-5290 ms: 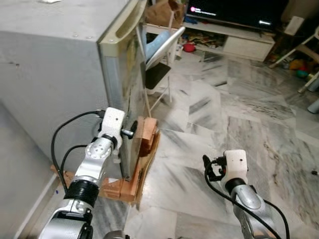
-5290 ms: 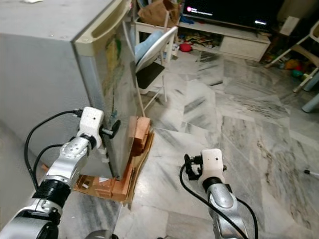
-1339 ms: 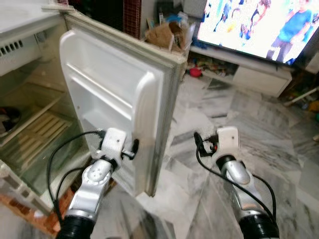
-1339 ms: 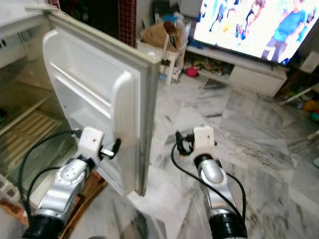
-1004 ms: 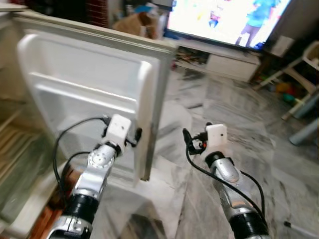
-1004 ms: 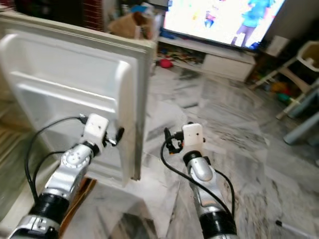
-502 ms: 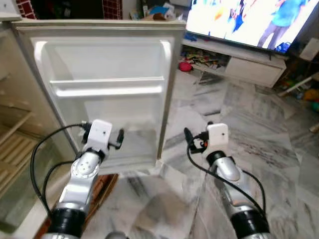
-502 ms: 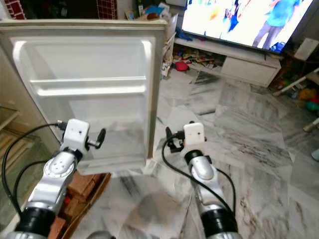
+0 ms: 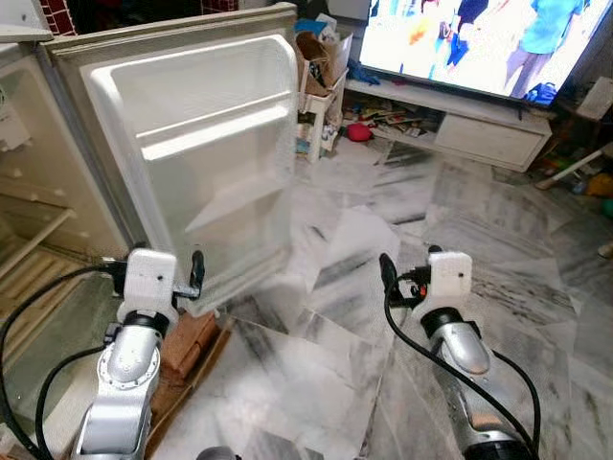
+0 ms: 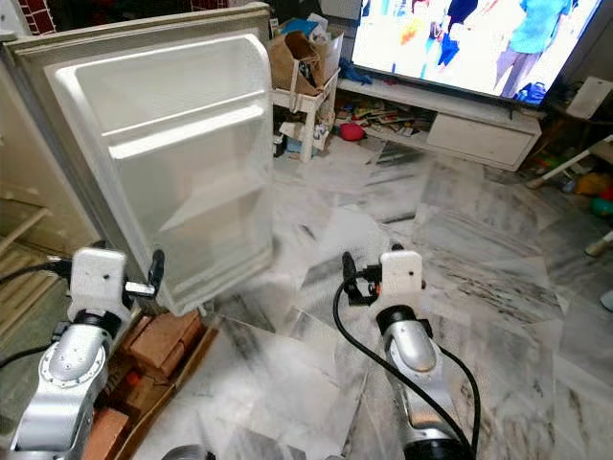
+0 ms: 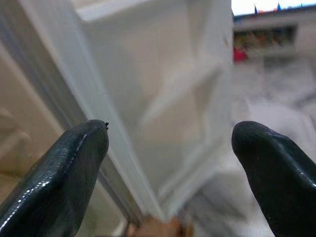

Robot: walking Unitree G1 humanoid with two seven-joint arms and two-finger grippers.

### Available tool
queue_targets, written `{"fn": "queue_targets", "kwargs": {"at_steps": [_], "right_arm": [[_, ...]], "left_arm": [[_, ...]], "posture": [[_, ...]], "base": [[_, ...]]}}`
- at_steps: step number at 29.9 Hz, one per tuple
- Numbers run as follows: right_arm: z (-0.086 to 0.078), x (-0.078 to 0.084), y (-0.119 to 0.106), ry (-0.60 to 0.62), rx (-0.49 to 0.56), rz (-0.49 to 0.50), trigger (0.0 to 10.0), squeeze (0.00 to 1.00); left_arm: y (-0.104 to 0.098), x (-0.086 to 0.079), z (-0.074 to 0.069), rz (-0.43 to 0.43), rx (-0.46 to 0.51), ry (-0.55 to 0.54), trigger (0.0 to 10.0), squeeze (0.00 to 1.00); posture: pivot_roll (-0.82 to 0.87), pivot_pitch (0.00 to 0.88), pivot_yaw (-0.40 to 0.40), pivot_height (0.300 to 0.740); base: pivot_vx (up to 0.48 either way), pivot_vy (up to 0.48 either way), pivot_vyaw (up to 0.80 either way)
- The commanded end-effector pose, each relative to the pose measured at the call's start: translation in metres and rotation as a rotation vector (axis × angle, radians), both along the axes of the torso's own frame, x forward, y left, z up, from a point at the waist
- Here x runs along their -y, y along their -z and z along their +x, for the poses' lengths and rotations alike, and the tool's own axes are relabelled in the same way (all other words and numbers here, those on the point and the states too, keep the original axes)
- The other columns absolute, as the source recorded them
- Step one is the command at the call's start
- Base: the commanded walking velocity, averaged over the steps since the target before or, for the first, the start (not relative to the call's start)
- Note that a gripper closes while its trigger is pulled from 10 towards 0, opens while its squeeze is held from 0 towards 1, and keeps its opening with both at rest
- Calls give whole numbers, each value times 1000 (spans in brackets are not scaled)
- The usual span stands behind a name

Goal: Restocking fridge

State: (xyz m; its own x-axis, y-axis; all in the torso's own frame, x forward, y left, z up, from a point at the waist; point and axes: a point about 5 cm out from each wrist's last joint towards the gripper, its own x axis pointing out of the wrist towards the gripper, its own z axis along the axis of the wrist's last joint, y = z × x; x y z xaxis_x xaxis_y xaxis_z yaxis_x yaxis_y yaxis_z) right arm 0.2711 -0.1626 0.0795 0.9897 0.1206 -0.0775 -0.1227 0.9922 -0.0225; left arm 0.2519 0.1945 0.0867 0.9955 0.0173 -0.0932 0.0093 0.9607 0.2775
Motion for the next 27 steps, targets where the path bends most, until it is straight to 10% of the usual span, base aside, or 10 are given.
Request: {"fn": "queue_targets", "kwargs": {"at_steps": [1,12,27], "right_arm": [[-2,3,1,-1,-17,-25,10000,0],[5,-4,-12,-1,66,-76,10000,0],[15,2,-24,86,74,-42,10000,0]], "left_arm": [[4,0,0,24,-18,14,10000,0],[-9,16,24,90,31,136,10000,0],[-20,26,32,-49,78,85,10000,0]], "posture": [[75,126,-67,740],[58,55,10,740],[41,0,-9,740]], "base": [[0,0,0],[0,0,0],[0,-140,0]]}}
